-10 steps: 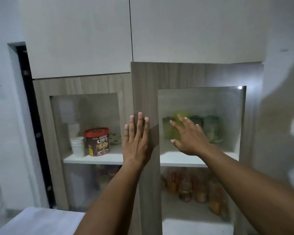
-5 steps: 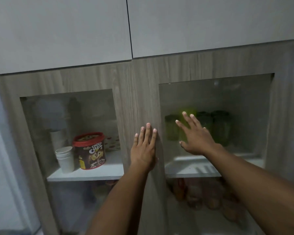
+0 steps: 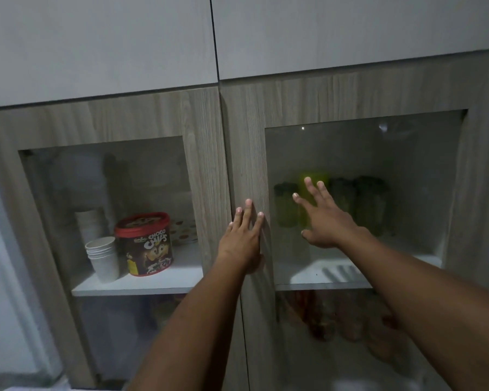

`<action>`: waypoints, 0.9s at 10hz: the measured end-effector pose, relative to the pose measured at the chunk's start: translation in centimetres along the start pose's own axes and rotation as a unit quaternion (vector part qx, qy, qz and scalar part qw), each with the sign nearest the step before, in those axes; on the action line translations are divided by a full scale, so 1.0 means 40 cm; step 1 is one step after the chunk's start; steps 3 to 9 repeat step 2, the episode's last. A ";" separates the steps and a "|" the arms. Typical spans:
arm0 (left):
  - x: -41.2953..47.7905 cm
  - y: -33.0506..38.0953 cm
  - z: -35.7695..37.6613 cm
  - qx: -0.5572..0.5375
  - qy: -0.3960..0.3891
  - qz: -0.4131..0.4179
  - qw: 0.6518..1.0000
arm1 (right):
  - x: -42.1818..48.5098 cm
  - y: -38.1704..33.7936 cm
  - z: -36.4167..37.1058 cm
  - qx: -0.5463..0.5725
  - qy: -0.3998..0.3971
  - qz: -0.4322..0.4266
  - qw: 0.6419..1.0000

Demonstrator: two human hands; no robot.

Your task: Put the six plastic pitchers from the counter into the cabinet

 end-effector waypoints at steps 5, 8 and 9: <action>0.013 0.017 -0.014 -0.022 -0.042 0.014 0.999 | 0.014 -0.019 0.027 0.112 -0.070 0.021 0.991; 0.013 0.017 -0.014 -0.022 -0.042 0.014 0.999 | 0.014 -0.019 0.027 0.112 -0.070 0.021 0.991; 0.013 0.017 -0.014 -0.022 -0.042 0.014 0.999 | 0.014 -0.019 0.027 0.112 -0.070 0.021 0.991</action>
Point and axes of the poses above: each hand's wrist, its own x-axis towards the middle knuckle, its own z-axis out of the palm, y = z × x, the point moved 10 cm from there along x, towards the middle knuckle, and after that the axes turned 1 degree about -y, right-handed, at the moved point
